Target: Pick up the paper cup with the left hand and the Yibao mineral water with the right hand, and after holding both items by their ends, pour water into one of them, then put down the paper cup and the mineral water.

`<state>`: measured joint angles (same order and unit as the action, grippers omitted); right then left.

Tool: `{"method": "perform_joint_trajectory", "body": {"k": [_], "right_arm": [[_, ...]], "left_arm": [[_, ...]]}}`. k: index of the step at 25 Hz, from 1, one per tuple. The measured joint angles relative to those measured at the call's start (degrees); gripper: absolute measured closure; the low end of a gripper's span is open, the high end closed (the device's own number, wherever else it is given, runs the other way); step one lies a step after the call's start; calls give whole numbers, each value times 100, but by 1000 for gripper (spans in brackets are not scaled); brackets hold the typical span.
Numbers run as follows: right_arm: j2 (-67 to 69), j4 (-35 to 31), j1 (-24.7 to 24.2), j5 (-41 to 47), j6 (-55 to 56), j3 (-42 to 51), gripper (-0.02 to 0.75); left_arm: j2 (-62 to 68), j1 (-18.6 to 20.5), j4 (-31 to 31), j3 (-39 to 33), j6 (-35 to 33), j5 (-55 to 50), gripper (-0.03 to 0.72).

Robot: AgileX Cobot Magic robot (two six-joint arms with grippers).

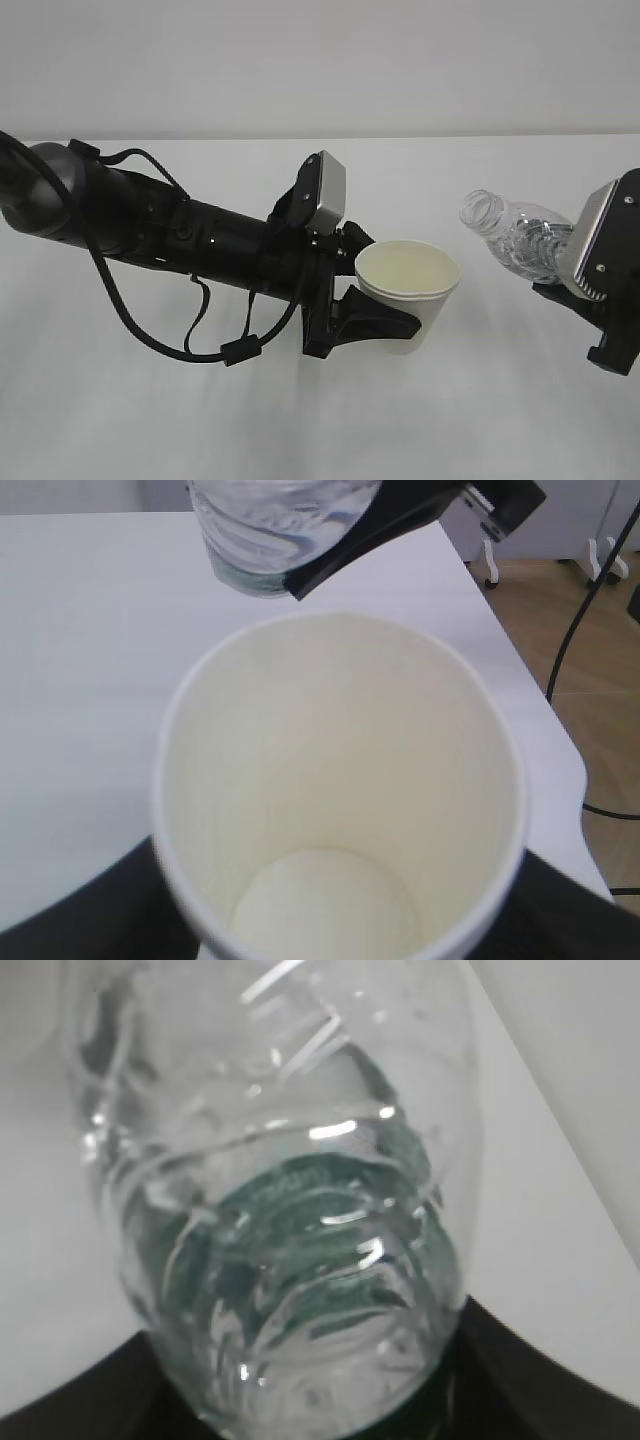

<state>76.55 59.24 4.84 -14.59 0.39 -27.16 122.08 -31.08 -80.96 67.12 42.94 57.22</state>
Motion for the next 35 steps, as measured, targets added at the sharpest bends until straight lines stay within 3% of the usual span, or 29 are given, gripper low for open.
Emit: {"method": "perform_joint_trajectory", "body": {"k": [28,35], "right_arm": [[0,447,0,370,49,-285,306],[0,686,348,540,115,-285,306]], "left_arm": [[0,-8,-57,0,55,81,201],[0,-8,-57,0,55,81,201]]}}
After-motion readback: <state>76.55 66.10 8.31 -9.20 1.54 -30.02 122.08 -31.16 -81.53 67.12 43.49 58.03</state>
